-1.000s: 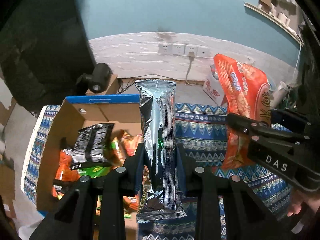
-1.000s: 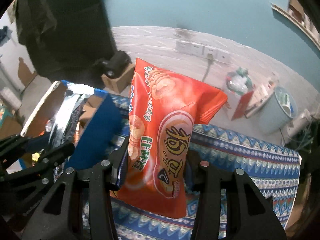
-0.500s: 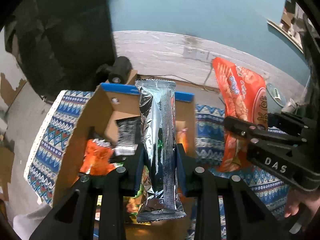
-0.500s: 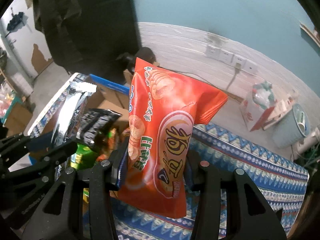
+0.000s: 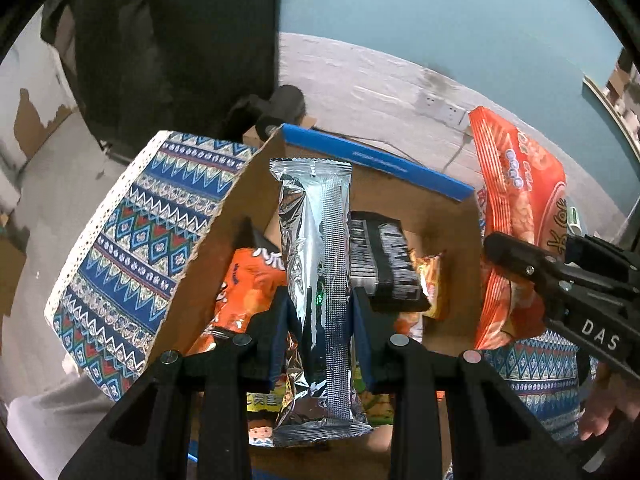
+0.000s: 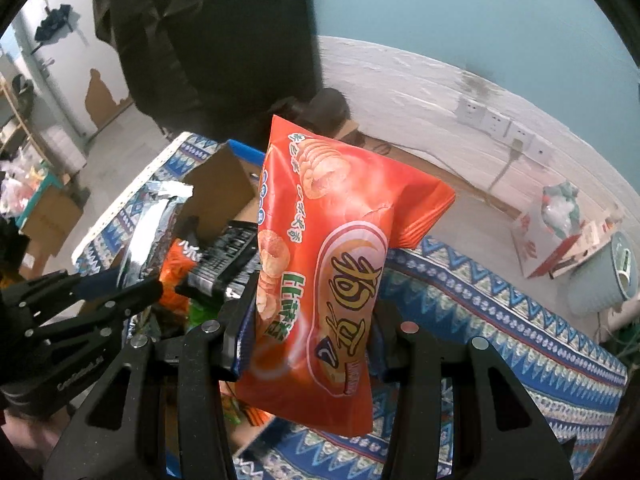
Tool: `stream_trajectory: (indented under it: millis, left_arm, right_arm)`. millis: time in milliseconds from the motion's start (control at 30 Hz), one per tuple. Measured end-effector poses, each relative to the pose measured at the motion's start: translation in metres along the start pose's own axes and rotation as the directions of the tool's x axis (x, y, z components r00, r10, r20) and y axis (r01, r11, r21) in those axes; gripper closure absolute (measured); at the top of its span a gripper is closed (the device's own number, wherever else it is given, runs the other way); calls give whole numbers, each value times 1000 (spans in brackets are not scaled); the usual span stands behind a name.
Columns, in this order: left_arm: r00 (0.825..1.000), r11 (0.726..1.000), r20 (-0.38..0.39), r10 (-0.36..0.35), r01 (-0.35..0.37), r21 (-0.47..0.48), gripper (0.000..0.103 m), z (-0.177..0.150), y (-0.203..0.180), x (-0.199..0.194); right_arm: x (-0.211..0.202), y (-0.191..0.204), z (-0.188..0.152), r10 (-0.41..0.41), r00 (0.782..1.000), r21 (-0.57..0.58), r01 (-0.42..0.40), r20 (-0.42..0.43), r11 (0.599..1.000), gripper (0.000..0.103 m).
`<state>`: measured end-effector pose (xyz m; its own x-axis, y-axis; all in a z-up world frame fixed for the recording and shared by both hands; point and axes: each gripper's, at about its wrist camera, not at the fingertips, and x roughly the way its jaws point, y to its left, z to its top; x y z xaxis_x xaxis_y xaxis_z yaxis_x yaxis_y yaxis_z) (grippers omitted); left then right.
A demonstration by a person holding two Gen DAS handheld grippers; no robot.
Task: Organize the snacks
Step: 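Lift both held snacks and carry them over the cardboard box, then open both grippers to drop the snacks into the box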
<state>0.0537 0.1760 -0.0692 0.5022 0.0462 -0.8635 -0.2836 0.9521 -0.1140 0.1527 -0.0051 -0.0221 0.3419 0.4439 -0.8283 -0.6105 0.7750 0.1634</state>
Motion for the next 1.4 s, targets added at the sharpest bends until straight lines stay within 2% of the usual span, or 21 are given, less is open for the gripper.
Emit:
stream_trajectory:
  millis: [133,200,333,400,533,667,767,867,967,1067,1100,1400]
  left_arm:
    - [1000,1000,-11,3,-3,-12,70,0,6,1]
    - [1000,1000,-17,10,-10,-9,60,0,7,1]
    - [1000,1000,-21,16,-16,-17,55,-2,12,-3]
    - [1000,1000,-23,16,-17,-22,49,-2,15,-5]
    - [1000,999,-9,21,-21,-27,46,-3,19,-13]
    - [1000,999,5,29,-29,-24,38,-4,21,-20]
    - [999,999,13,40,-40,-23,38,-5,24,-24]
    - [999,999,14,41,-41,-31,37,-5,26,-28]
    - [999,998,21,48,-47,-31,32,-6,26,-33]
    - [998,998,29,54,-53,-27,30,-6,25,-38]
    - [998,998,29,60,-59,-27,27,-6,25,-39]
    - [995,996,43,87,-86,-17,22,-7,22,-54]
  right_arm:
    - [7,8,2,22,1000,-2,-22,-12,1000,58]
    - [9,9,3,45,999,10,-45,-16,999,58]
    - [11,12,7,70,997,21,-70,-16,997,58]
    - [12,14,9,86,996,24,-86,-14,996,58]
    - [15,19,13,112,994,23,-112,-14,993,58]
    - [18,26,15,130,991,20,-130,-9,991,57]
    - [19,27,17,135,991,14,-135,3,991,56]
    - [19,30,19,144,990,5,-144,12,990,49]
    - [17,33,20,155,987,1,-155,32,988,45]
    - [13,34,20,158,987,-4,-158,41,987,36]
    - [10,35,19,151,987,-8,-151,47,989,34]
    - [-23,26,12,130,988,19,-132,82,991,22]
